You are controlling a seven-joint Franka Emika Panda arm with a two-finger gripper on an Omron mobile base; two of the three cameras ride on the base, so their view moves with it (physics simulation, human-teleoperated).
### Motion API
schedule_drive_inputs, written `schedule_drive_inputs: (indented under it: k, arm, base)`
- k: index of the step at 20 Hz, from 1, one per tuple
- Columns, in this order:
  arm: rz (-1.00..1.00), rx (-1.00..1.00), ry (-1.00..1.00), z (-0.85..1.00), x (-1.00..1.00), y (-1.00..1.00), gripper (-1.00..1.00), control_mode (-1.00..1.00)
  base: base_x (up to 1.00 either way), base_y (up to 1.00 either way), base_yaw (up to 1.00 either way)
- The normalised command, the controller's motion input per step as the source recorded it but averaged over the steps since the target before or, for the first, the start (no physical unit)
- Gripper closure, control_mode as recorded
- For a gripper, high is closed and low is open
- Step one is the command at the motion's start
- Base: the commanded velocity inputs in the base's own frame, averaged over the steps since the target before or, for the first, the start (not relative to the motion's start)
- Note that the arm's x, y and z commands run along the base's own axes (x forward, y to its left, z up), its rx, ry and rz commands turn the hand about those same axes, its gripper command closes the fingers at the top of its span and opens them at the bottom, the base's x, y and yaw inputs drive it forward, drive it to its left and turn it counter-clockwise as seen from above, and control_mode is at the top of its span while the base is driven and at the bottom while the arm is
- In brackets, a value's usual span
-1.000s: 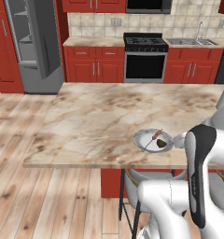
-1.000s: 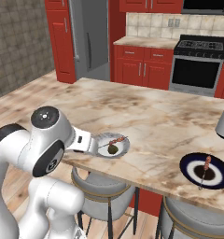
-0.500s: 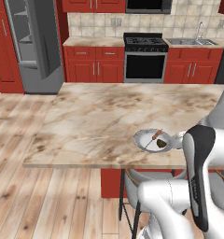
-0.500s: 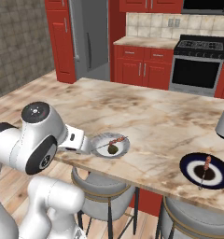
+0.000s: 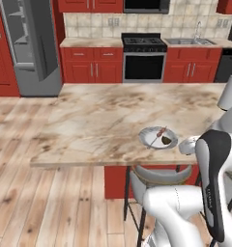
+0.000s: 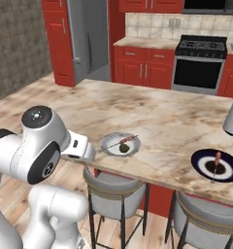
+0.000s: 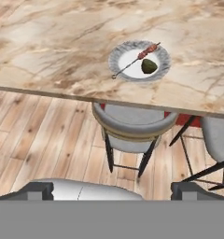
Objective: Pick up the kiwi and banana from the fridge and place one fruit on each plate on the dining counter.
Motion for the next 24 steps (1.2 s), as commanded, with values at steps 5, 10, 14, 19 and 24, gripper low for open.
schedule_drive_inputs:
  k: [5,10,14,19,24]
  arm:
    - [0.00,0.00,0.00,0.00,0.00,0.00,-1.00,1.00]
    - [0.00,0.00,0.00,0.00,0.00,0.00,-1.00,1.00]
    - [0.00,0.00,0.00,0.00,0.00,0.00,-1.00,1.00]
    - [0.00,0.00,0.00,0.00,0.00,0.00,-1.00,1.00]
    - [0.00,0.00,0.00,0.00,0.00,0.00,-1.00,1.00]
  base:
    - [-0.23,0.99,-0.18]
    - [-0.05,1.00,-0.19]
    - [0.00,1.00,-0.18]
    - [0.08,1.00,-0.19]
    - [0.27,1.00,-0.19]
